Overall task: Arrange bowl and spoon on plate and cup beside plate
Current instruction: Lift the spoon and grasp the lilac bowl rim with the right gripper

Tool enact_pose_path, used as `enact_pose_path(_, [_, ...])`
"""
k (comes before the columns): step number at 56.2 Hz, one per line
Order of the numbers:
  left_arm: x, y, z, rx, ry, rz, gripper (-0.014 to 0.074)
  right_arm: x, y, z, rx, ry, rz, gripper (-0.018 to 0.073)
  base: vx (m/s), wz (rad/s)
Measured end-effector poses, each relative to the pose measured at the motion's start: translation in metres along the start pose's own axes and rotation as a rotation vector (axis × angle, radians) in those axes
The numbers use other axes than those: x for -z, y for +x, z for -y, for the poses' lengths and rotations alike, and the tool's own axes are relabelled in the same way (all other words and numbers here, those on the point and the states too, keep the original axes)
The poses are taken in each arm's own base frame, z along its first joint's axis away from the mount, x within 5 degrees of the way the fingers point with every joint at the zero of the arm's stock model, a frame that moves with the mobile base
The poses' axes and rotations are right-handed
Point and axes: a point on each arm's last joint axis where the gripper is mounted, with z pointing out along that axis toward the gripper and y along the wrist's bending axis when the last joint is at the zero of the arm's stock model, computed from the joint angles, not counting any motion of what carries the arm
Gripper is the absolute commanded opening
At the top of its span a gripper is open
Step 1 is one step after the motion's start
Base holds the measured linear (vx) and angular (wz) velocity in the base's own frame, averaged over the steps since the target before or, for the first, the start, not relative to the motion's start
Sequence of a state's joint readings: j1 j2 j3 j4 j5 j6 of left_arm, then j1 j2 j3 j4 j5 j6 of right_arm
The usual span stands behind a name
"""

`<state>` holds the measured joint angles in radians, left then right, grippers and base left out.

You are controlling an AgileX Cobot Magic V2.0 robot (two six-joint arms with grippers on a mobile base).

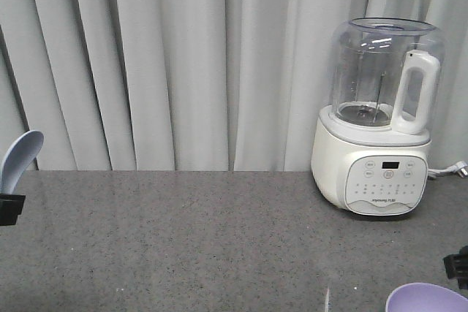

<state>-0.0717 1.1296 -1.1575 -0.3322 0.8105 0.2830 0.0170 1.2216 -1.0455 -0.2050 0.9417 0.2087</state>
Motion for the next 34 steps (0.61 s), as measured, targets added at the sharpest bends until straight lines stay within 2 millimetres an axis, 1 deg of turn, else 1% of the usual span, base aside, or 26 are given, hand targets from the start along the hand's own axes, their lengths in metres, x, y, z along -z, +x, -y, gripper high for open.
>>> enact_pose_path(3, [0.000,0.001,0.000,0.000,0.002,-0.005,-0.0003,-0.009,-0.001,0.003,-0.015,0.010,-0.031,0.0540,0.00,0.00])
enact_pose_path(8, [0.000,0.001,0.000,0.000,0.003,-0.010,0.0000,-0.022,-0.002,0.014,-0.072,0.027,-0.078,0.0540,0.00,0.00])
enact_pose_path(15, [0.000,0.001,0.000,0.000,0.004,-0.014,0.0000,-0.035,-0.002,0.024,-0.102,0.003,-0.118,0.0540,0.00,0.00])
enact_pose_path(23, [0.000,0.001,0.000,0.000,0.004,-0.014,0.0000,-0.049,-0.005,0.020,-0.094,-0.044,-0.139,0.0540,0.00,0.00])
enact_pose_path(34, [0.000,0.001,0.000,0.000,0.004,-0.014,0.0000,-0.076,-0.005,0.013,-0.068,-0.097,-0.211,0.0533,0.00,0.00])
